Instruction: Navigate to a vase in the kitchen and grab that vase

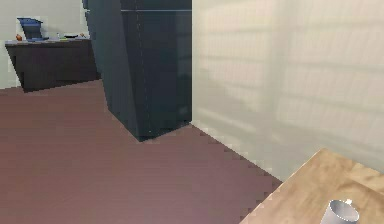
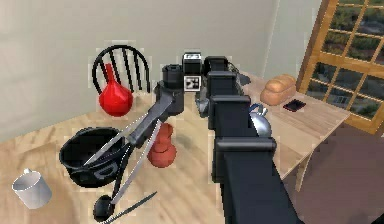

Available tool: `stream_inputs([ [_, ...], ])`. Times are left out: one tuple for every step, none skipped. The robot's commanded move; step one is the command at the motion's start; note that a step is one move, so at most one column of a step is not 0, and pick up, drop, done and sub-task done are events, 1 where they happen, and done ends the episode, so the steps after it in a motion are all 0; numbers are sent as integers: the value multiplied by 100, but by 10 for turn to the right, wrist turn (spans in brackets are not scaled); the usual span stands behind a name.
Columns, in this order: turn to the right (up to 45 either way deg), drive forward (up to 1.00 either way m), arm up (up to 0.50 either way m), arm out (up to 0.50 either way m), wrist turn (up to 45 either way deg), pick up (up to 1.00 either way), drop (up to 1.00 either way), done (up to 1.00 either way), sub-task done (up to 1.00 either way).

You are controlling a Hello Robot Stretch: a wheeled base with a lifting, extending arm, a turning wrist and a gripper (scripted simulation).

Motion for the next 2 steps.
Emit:
stream_inputs([
  [0,0,0,0,450,0,0,0,0],
  [0,0,0,0,450,0,0,0,0],
])
